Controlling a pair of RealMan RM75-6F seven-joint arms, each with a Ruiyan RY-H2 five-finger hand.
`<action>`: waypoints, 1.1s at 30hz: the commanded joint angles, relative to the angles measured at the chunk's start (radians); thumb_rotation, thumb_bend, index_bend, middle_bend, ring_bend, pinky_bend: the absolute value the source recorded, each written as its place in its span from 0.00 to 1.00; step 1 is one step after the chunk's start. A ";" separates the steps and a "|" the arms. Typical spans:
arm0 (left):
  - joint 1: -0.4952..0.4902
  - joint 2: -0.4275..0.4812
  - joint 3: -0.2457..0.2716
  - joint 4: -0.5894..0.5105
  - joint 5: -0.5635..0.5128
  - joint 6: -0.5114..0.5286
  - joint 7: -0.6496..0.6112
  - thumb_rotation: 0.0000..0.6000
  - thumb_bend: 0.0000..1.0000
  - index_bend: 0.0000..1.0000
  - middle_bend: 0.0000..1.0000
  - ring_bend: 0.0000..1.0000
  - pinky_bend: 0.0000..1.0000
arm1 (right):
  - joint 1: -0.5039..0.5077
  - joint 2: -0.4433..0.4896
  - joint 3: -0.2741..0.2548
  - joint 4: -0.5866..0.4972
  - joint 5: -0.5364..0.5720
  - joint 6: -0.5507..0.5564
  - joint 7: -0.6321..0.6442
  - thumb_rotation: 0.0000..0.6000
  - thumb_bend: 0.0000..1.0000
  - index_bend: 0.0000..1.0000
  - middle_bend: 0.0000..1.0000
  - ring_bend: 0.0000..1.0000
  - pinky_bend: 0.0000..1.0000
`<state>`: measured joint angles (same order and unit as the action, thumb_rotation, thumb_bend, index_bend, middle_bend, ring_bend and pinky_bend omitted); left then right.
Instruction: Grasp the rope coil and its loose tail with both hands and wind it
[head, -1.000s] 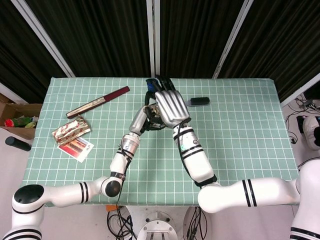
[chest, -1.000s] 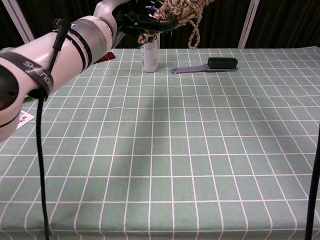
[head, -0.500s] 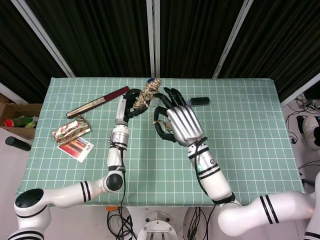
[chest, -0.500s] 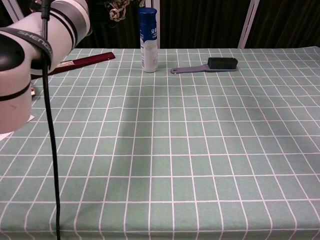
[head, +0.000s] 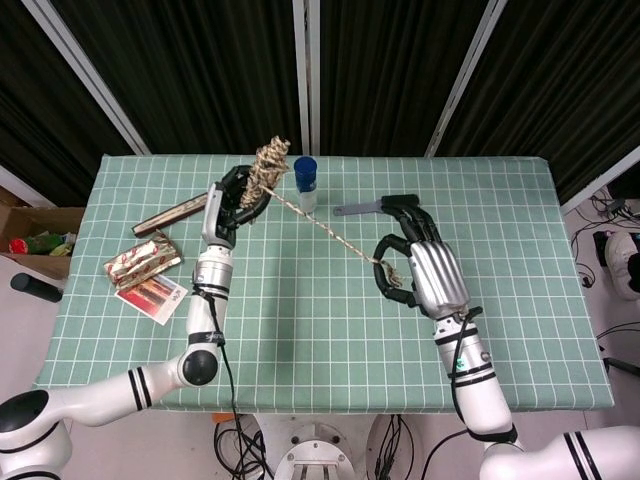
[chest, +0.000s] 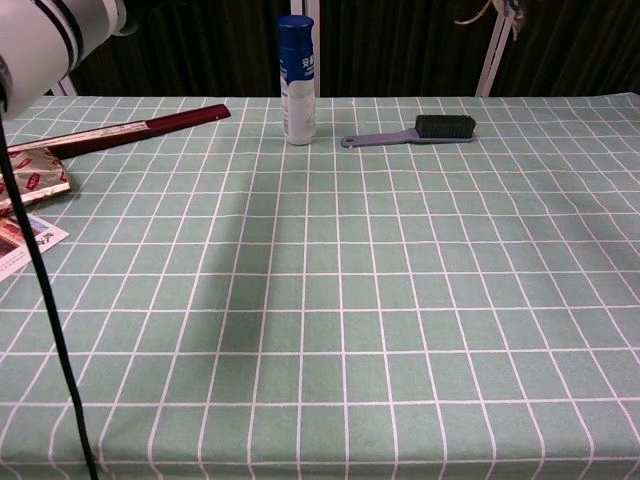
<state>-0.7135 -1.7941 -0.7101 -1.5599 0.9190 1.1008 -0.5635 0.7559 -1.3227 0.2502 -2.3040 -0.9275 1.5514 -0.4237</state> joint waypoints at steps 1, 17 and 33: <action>0.022 0.029 0.035 -0.033 0.043 -0.009 -0.017 1.00 0.45 0.78 0.83 0.75 0.85 | -0.036 -0.003 -0.011 0.027 -0.026 0.007 0.040 1.00 0.49 1.00 0.14 0.00 0.00; 0.098 0.149 0.124 -0.128 0.187 -0.055 -0.167 1.00 0.45 0.78 0.83 0.75 0.85 | -0.153 0.005 -0.014 0.168 -0.018 -0.076 0.189 1.00 0.46 0.85 0.08 0.00 0.00; 0.105 0.180 0.148 -0.143 0.210 -0.045 -0.222 1.00 0.45 0.78 0.83 0.75 0.85 | -0.269 0.080 -0.052 0.285 -0.081 -0.133 0.299 1.00 0.12 0.00 0.00 0.00 0.00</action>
